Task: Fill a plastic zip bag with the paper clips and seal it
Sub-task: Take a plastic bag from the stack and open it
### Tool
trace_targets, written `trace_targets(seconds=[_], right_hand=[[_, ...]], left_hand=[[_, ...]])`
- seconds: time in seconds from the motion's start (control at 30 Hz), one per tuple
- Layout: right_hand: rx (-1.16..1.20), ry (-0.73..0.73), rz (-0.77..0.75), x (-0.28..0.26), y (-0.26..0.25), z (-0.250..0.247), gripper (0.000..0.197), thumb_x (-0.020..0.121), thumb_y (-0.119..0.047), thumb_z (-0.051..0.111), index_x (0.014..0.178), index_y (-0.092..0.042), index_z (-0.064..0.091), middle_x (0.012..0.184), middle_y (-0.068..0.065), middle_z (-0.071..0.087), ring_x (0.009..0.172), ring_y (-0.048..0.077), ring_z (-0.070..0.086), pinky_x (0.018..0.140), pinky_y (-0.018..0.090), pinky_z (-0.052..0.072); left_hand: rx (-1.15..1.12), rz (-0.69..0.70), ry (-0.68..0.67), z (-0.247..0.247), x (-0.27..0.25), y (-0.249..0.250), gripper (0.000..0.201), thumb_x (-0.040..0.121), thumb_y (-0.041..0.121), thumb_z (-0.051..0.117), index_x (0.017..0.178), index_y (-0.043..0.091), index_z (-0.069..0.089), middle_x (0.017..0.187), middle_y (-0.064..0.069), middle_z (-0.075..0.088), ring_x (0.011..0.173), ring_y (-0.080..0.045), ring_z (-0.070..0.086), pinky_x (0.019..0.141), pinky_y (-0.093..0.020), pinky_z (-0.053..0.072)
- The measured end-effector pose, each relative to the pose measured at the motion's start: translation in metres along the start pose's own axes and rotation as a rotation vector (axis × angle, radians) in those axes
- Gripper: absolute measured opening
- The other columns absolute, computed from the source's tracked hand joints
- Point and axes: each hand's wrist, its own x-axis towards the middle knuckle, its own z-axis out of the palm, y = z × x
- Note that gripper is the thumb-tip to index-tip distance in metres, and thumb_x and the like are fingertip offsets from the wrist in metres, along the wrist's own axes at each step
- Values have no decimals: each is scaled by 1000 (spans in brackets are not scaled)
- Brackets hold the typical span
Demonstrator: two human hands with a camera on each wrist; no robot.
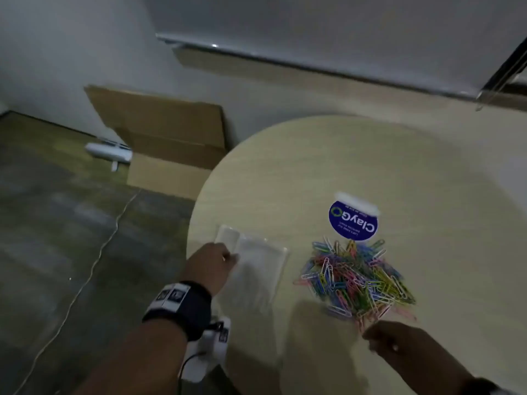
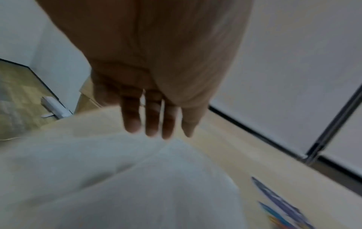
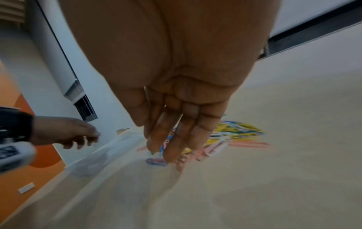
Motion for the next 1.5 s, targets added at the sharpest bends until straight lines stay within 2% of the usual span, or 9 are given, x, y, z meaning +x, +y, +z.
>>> trace_targets(seconds=[0.13,0.37,0.5,0.77,0.83,0.97,1.07,1.2,1.5], right_hand=[[32,5,17,35,-30,-4,11,89,-31,62,86,-42,64,81,-19,68,81,-3,60,70,16,48],[127,46,-55,103,-67,-20,22,89,-23,60,76,-40,60,69,-20,64,67,-3,58,61,12,40],[168,56,-64,147,-84,-21,11,92,-27,56,93,-32,66,90,-15,68,83,0,61,72,18,43],[469,-90,-55,163,-98,-17,20,95,-18,49,95,-26,68,92,-7,66,84,10,61,72,26,47],[663,-130,7,154,-95,-20,22,92,-10,51,93,-18,71,91,3,71,81,17,66,75,37,54],[657,-81,-33,131,-88,-27,19,86,-1,59,95,-11,72,85,8,71,69,11,63,59,22,52],[718,54,-21,118,-90,-26,17,79,4,63,89,-9,60,70,5,60,55,13,54,50,28,52],[669,194,-34,108,-94,-24,29,73,0,67,89,-9,45,60,4,60,42,11,49,41,23,42],[617,335,114,103,-76,-20,4,76,-25,63,73,-25,61,68,1,68,68,23,67,65,48,57]], left_hand=[[107,-51,-56,10,30,6,34,95,49,54,103,16,62,104,-6,55,94,-31,61,81,-40,51],[-47,73,-61,20,30,-10,10,96,19,57,87,23,57,87,4,52,82,-20,54,74,-30,41],[-143,64,-57,14,25,-13,17,95,12,58,110,20,63,101,0,65,92,-21,61,82,-36,51],[-459,246,14,-1,4,18,19,90,9,71,103,23,73,99,16,68,95,1,64,82,-8,46],[-488,303,9,-3,1,31,18,91,10,70,103,24,73,100,14,67,97,-1,63,83,-11,48],[-392,387,76,-3,-4,47,13,94,20,68,101,30,68,103,14,61,103,-8,59,86,-26,50],[-319,331,205,-1,-17,72,18,95,40,61,85,25,60,89,8,54,85,-12,55,75,-27,46],[-432,170,-47,4,-27,112,56,91,61,54,69,9,51,60,-1,45,58,-18,47,61,-35,39],[-315,185,-126,-3,-35,126,40,93,24,52,66,14,24,67,-10,22,56,-21,22,59,-35,19]])
